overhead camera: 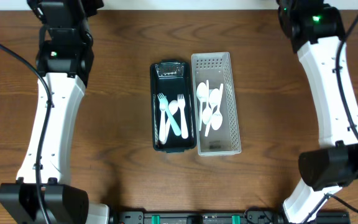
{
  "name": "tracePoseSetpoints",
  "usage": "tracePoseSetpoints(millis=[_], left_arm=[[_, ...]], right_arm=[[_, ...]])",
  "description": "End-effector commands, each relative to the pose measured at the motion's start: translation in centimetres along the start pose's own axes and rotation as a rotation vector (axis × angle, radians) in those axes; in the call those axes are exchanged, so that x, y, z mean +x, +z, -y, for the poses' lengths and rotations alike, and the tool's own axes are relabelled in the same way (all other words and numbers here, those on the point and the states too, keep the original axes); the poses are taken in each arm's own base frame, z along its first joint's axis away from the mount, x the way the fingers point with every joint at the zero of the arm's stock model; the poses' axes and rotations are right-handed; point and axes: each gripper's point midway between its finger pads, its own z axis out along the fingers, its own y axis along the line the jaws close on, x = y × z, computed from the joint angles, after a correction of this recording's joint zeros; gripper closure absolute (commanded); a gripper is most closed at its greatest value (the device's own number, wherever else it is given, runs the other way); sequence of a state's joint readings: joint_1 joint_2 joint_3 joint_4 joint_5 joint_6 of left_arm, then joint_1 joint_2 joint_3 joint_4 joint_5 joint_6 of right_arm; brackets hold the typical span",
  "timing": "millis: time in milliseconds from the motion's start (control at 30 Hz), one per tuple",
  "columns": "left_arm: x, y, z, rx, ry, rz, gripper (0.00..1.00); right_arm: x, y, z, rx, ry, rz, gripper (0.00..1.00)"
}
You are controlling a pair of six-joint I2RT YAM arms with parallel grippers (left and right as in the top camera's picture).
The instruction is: Pack container
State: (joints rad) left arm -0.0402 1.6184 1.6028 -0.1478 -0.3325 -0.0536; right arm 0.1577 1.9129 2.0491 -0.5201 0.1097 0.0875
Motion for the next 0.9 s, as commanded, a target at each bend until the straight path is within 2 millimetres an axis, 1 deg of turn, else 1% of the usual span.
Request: tracePoseSetpoints(millis=[0, 33, 67, 133, 233, 300, 400, 433, 567, 600, 667, 700, 767, 800, 867], left_arm=[[1.6, -0.2, 0.7, 0.064, 0.139, -0.058, 0.02], [2.4, -0.8, 1.2, 0.104, 0.147, -0.088, 0.02], [2.8, -1.3, 1.5, 0.137, 0.149, -0.101, 0.02], [3.3, -2.7, 2.0, 0.197, 0.134, -0.109, 0.02], [3.3, -5.0, 1.4, 0.215, 0.059, -0.082, 0.02], [3.1, -6.6, 0.8, 0.221, 0.04, -0.041, 0.02], [2.5, -9.3, -0.2, 0.231, 0.015, 0.05, 0.02], [2.3, -10.4, -0.6, 0.234, 0.004, 0.089, 0.02], [1.8, -14.1, -2.1, 0.248, -0.037, 0.224, 0.02], [1.8, -14.9, -2.4, 0.25, -0.045, 0.254, 0.02], [2.1, -16.4, -3.1, 0.254, -0.061, 0.308, 0.02], [2.4, -17.2, -3.4, 0.256, -0.067, 0.33, 0.02], [3.2, -18.6, -4.1, 0.259, -0.074, 0.355, 0.02], [3.7, -19.1, -4.4, 0.258, -0.073, 0.353, 0.02], [6.0, -20.1, -5.0, 0.255, -0.056, 0.294, 0.02]], right_arm=[[1.2, 0.0, 2.5, 0.056, -0.009, -0.049, 0.01], [1.2, -0.4, 3.3, 0.068, -0.004, -0.05, 0.01], [1.2, -0.9, 4.0, 0.078, 0.005, -0.051, 0.01], [1.0, -2.6, 5.7, 0.106, 0.017, -0.041, 0.01], [1.1, -5.3, 7.5, 0.135, 0.032, -0.008, 0.01], [1.8, -7.4, 8.2, 0.147, 0.039, 0.017, 0.01], [3.0, -10.5, 8.3, 0.146, 0.042, 0.077, 0.01], [3.5, -12.0, 8.2, 0.143, 0.044, 0.121, 0.01], [4.8, -16.5, 8.0, 0.131, 0.05, 0.257, 0.01], [5.3, -17.5, 8.0, 0.13, 0.052, 0.281, 0.01], [7.1, -19.4, 8.1, 0.133, 0.053, 0.295, 0.01], [7.9, -20.2, 8.4, 0.148, 0.056, 0.302, 0.01], [9.4, -22.0, 9.6, 0.214, 0.068, 0.338, 0.01], [10.1, -22.8, 10.0, 0.239, 0.074, 0.35, 0.01], [11.6, -24.4, 10.8, 0.28, 0.084, 0.373, 0.01]])
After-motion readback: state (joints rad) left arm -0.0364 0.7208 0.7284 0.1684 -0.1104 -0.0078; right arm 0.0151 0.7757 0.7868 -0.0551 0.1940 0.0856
